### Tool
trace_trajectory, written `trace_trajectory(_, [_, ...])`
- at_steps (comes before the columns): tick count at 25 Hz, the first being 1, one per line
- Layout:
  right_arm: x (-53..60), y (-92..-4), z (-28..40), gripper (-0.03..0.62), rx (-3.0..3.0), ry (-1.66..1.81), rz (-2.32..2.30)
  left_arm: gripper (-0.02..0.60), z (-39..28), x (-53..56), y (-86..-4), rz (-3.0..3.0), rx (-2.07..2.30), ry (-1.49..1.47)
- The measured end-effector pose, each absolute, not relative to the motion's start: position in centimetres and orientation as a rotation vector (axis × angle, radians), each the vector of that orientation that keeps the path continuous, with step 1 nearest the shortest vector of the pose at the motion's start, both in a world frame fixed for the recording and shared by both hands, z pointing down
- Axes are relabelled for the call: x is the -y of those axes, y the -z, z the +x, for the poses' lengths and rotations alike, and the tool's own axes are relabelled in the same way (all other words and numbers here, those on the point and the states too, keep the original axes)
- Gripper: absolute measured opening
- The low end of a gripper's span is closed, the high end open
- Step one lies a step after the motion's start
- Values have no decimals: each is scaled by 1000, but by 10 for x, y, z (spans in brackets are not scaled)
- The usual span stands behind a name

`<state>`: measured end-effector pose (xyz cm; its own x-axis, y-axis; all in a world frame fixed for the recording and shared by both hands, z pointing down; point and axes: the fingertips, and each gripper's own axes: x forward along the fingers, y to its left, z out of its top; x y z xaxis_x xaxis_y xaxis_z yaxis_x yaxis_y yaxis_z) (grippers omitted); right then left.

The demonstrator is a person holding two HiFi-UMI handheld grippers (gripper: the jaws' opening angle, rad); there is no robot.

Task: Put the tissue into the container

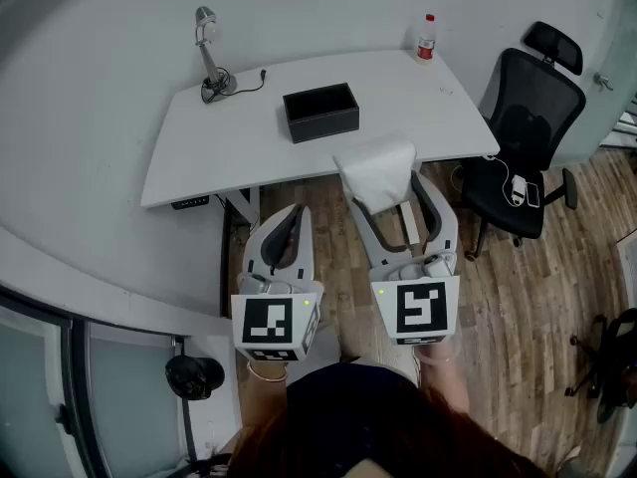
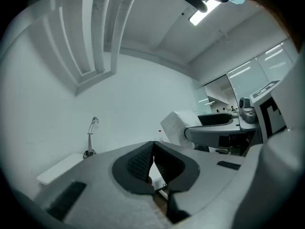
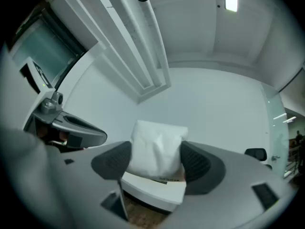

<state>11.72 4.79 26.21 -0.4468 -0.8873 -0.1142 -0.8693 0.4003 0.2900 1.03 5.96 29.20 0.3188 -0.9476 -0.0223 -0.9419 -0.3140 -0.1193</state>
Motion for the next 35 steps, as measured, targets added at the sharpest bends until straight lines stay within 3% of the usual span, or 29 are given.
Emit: trace_trajectory(35, [34, -256, 8, 348, 2481, 502, 1679, 28, -97, 25, -296, -2555, -1654, 2])
